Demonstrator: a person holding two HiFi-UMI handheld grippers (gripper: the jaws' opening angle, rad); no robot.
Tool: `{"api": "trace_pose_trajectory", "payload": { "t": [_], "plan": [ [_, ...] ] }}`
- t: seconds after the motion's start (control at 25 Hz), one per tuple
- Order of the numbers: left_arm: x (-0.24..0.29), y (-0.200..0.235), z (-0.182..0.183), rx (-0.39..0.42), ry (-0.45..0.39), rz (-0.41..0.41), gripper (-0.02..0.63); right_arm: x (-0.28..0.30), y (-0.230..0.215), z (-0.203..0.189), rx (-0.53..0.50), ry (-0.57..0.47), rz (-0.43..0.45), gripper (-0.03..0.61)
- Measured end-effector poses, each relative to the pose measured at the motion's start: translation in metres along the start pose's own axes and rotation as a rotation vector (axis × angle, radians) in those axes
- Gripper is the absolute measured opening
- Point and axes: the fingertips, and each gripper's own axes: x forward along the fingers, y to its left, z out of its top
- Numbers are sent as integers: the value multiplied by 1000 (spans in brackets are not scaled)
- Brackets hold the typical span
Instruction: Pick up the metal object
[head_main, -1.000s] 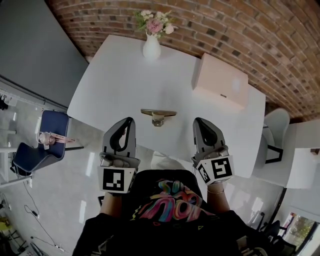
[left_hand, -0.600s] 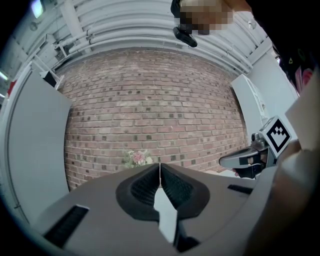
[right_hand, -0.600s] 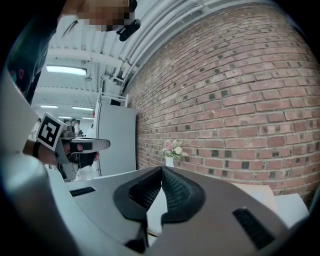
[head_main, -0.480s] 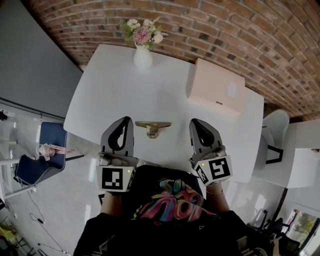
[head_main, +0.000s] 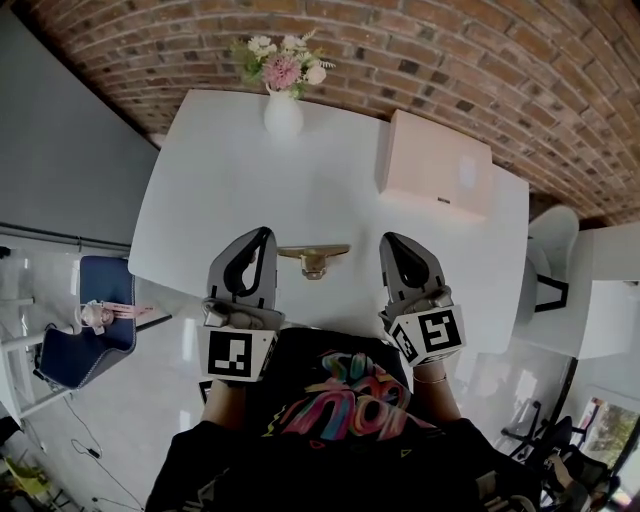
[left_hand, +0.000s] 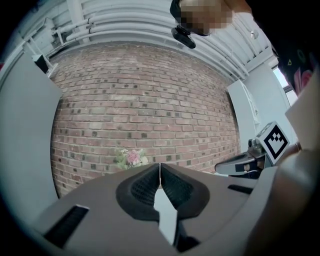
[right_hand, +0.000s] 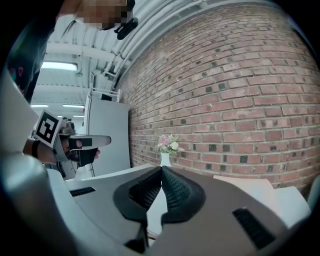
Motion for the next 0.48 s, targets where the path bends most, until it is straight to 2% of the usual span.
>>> {"api": "trace_pose_trajectory", "payload": {
  "t": [0.08,0.2,0.48],
  "plan": [
    [0,3,-1,15,-9,-16,29,3,0,-2,5,7,-8,20],
    [3,8,-2,-26,4,4,29,6,-2,-4,6,17,-9,20],
    [5,7,-5,-30,6,-3,29,11,-2,-11,-16,53,22,20]
  ]
}}
